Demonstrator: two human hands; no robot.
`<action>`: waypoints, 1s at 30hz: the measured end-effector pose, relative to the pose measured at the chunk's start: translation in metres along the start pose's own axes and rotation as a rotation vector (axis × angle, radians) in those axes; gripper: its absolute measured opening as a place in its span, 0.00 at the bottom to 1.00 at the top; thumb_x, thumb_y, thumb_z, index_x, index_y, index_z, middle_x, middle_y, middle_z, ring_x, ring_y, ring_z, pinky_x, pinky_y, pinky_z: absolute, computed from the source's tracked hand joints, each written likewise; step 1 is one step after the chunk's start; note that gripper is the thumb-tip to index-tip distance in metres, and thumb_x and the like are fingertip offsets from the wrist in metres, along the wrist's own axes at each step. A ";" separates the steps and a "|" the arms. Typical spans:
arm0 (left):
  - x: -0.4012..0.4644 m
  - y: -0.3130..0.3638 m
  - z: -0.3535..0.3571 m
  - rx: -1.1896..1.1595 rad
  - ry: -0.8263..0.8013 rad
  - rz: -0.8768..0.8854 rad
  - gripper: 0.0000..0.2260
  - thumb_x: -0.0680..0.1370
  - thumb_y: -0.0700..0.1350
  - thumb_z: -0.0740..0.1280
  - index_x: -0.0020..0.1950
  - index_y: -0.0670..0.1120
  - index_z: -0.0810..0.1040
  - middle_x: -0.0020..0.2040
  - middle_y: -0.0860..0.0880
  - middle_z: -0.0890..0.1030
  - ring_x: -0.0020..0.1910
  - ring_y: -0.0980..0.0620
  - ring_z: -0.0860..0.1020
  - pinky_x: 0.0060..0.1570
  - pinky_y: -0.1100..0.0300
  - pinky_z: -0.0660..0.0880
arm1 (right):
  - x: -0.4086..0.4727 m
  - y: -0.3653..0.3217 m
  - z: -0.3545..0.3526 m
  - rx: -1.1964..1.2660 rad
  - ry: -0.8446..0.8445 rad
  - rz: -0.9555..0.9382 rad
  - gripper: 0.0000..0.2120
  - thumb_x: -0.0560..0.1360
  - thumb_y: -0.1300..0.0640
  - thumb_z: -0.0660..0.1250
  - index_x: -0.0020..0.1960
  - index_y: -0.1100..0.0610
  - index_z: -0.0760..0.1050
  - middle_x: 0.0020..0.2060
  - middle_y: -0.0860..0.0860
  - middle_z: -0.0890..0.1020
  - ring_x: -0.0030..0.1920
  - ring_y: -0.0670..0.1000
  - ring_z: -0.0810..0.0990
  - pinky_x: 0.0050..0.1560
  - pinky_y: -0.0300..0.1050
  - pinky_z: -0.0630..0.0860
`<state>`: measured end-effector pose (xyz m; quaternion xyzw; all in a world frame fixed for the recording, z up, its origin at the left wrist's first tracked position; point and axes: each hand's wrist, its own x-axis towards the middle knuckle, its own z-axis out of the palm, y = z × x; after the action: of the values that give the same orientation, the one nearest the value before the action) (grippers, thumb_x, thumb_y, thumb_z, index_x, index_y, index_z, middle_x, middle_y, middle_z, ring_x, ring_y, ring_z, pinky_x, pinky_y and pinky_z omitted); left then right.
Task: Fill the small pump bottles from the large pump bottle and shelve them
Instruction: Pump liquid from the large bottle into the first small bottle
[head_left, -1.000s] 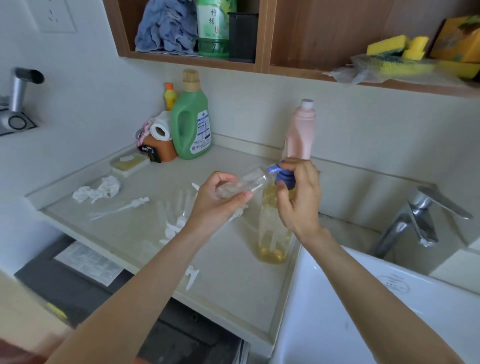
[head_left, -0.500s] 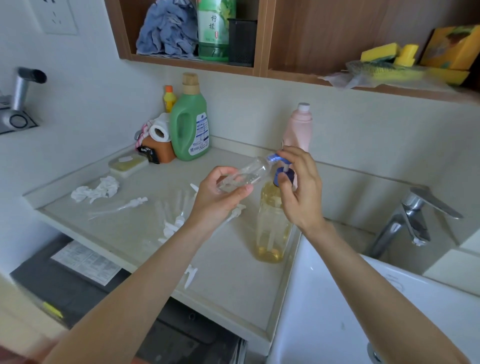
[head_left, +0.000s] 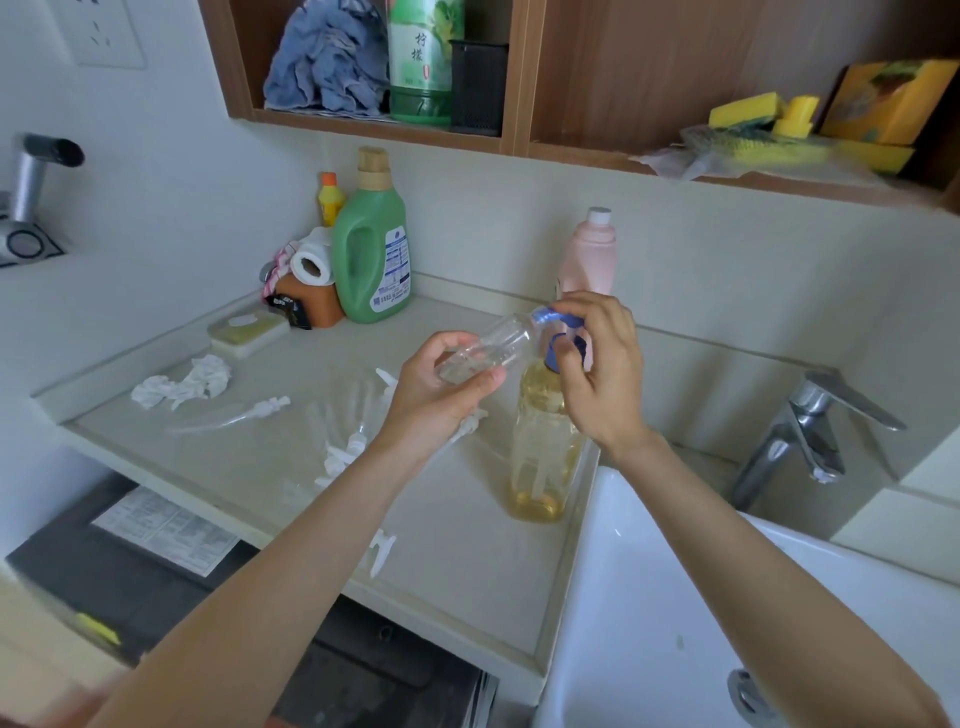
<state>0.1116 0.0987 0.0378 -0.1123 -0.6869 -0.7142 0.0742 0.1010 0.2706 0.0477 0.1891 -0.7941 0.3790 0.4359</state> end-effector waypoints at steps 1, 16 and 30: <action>-0.001 0.002 0.000 -0.001 -0.005 0.004 0.12 0.72 0.38 0.74 0.51 0.50 0.75 0.43 0.53 0.80 0.32 0.62 0.75 0.36 0.68 0.71 | 0.003 -0.001 -0.003 0.006 -0.011 -0.007 0.15 0.74 0.59 0.58 0.53 0.65 0.78 0.52 0.56 0.80 0.53 0.51 0.74 0.52 0.23 0.64; -0.003 -0.002 -0.007 0.016 -0.080 -0.005 0.15 0.71 0.37 0.75 0.53 0.48 0.76 0.47 0.53 0.79 0.41 0.56 0.77 0.37 0.68 0.72 | -0.004 0.013 0.014 0.041 0.142 -0.005 0.14 0.73 0.60 0.57 0.44 0.64 0.81 0.44 0.53 0.82 0.47 0.54 0.78 0.53 0.33 0.67; -0.003 0.006 -0.001 -0.041 -0.105 -0.014 0.16 0.72 0.33 0.72 0.56 0.45 0.74 0.42 0.51 0.80 0.28 0.60 0.73 0.30 0.68 0.70 | 0.011 0.007 -0.018 -0.035 -0.052 -0.023 0.15 0.77 0.58 0.58 0.53 0.60 0.81 0.51 0.48 0.81 0.54 0.50 0.79 0.57 0.37 0.72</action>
<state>0.1157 0.0971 0.0433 -0.1464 -0.6760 -0.7216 0.0305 0.1005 0.2894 0.0601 0.2003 -0.8093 0.3550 0.4230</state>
